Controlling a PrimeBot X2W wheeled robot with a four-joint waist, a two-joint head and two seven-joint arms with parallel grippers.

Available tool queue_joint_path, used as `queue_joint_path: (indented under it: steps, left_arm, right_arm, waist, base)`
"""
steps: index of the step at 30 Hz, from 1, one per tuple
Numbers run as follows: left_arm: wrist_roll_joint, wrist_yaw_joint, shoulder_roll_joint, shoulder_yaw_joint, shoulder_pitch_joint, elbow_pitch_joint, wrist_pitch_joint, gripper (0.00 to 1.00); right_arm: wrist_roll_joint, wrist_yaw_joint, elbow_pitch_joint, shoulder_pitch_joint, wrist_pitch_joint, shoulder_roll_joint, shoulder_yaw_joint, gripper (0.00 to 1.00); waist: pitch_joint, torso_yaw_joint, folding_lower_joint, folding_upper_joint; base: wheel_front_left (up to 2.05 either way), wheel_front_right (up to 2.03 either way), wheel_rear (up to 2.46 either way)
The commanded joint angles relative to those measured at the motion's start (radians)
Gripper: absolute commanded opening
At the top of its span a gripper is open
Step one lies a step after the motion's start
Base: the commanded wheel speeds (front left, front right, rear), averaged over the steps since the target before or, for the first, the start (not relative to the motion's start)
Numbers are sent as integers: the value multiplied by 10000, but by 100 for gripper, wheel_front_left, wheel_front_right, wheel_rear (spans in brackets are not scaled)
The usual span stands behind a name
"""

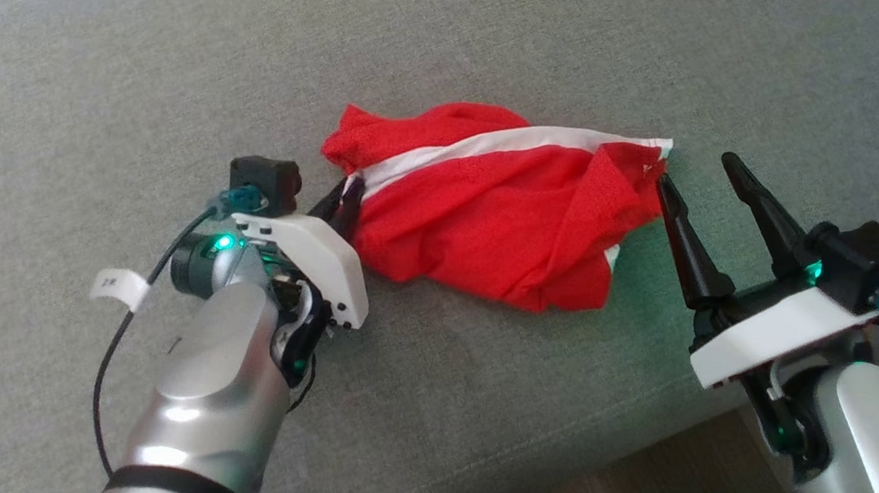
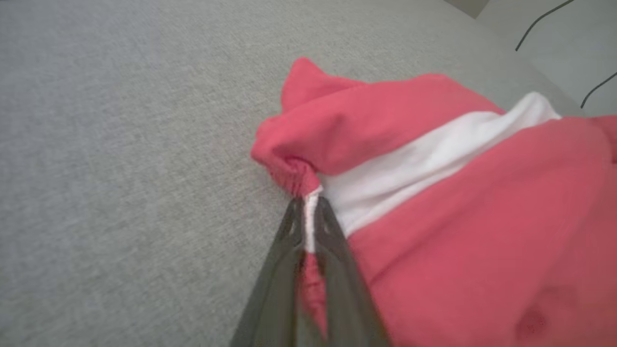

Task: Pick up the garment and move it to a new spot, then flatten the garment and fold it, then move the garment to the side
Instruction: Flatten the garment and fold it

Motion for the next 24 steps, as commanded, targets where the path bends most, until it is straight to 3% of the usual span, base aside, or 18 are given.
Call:
queue_joint_path:
  steps: [1,8,13,23,24]
  left_arm:
    - [-158,-60,128,92,-522,-191,-80,0]
    - [-555,87,530,106,-366,-235,-1174,0]
    - [-890,673,910,670,543,-1069,-1630,0]
    - [-1111,2157,2011,1407,3107,-4373,-1762,0]
    - [-1105,2240,2076,1394,3289,-4627,-1721,23]
  right_arm:
    - [49,75,-301,-335,-106,-26,188,100]
    - [61,75,-257,-190,-77,-26,7,100]
    - [0,75,-311,-133,11,-26,-179,100]
    - [-115,75,-446,-57,205,-26,-642,100]
    - [-113,75,-457,-57,216,-26,-666,100]
  waist:
    - [-25,31,-1,0]
    - [-224,468,-1,0]
    - [-367,895,-1,0]
    - [-558,1660,-1,0]
    - [-565,1697,-1,0]
  base:
    - [0,0,0]
    - [0,0,0]
    - [0,0,0]
    - [0,0,0]
    - [0,0,0]
